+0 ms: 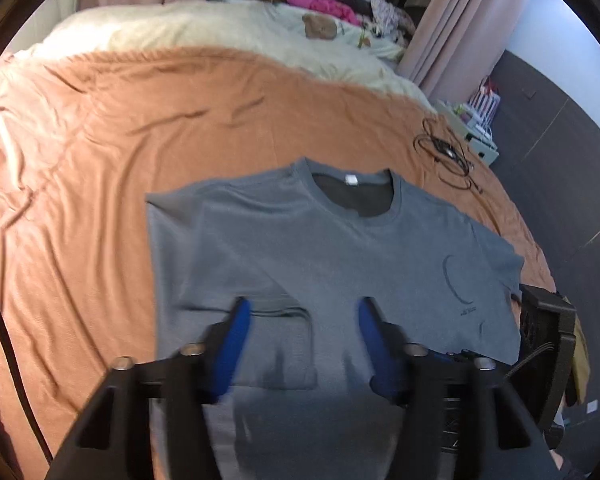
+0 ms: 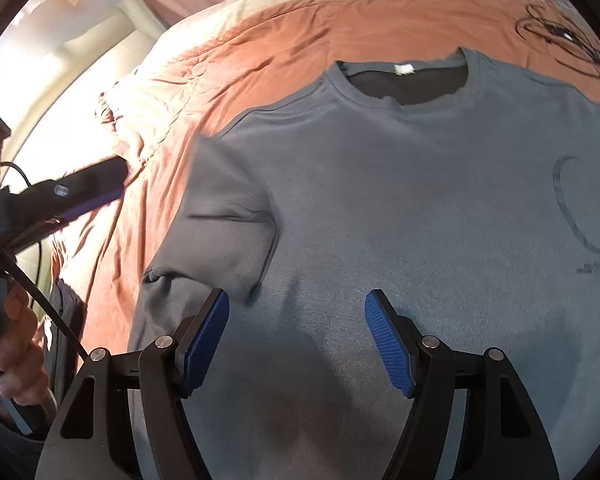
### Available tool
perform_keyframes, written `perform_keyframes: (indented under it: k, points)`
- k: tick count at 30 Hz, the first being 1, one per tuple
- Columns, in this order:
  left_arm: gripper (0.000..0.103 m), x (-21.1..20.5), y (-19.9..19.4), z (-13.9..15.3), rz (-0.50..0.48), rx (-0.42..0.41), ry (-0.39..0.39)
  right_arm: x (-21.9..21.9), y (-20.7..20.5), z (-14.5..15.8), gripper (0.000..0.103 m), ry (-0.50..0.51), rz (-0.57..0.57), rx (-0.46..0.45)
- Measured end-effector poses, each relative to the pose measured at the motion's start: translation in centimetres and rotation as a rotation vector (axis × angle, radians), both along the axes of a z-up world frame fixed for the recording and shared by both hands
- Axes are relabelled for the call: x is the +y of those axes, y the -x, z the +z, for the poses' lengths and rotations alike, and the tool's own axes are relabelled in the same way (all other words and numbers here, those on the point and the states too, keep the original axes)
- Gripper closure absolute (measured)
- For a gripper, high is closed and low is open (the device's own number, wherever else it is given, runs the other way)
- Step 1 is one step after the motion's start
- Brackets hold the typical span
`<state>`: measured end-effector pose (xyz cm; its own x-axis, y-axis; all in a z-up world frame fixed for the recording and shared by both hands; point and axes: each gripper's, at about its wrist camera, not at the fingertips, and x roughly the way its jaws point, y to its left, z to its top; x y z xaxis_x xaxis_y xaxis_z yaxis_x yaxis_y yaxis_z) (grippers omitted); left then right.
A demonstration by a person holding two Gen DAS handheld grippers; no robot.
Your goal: Fold small clothes
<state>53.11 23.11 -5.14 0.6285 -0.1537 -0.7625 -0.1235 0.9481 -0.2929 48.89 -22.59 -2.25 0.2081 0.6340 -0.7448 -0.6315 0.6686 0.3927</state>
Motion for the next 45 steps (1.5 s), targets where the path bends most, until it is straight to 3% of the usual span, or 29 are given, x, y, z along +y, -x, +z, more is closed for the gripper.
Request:
perform_keyframes:
  k: [8, 18, 24, 31, 33, 35, 38, 45]
  points:
    - [0.042, 4.6, 2.8, -0.8, 0.130, 0.057, -0.036, 3.8, 1.1, 0.6, 0.034, 0.065, 0.072, -0.091]
    - [0.045, 7.3, 5.1, -6.8, 0.197, 0.174, -0.011, 10.1, -0.2, -1.6, 0.034, 0.227, 0.146, -0.185]
    - [0.066, 8.2, 5.2, -10.6, 0.203, 0.236, 0.025, 14.2, -1.1, -2.5, 0.034, 0.321, 0.190, -0.267]
    - [0.068, 8.9, 5.7, -11.3, 0.201, 0.211, 0.061, 18.7, -1.4, -2.9, 0.034, 0.378, 0.215, -0.355]
    - [0.069, 9.0, 5.8, -11.3, 0.202, 0.207, 0.067, 19.6, -1.7, -3.0, 0.039, 0.377, 0.214, -0.366]
    - [0.070, 9.2, 6.1, -11.3, 0.201, 0.204, 0.071, 19.6, -2.4, -2.8, 0.049, 0.360, 0.194, -0.352]
    - [0.070, 9.3, 6.4, -11.4, 0.198, 0.200, 0.077, 18.1, -4.3, -2.9, 0.055, 0.350, 0.096, -0.331]
    - [0.070, 9.6, 7.0, -11.5, 0.193, 0.195, 0.078, 14.7, -6.5, -3.1, 0.059, 0.318, -0.014, -0.284]
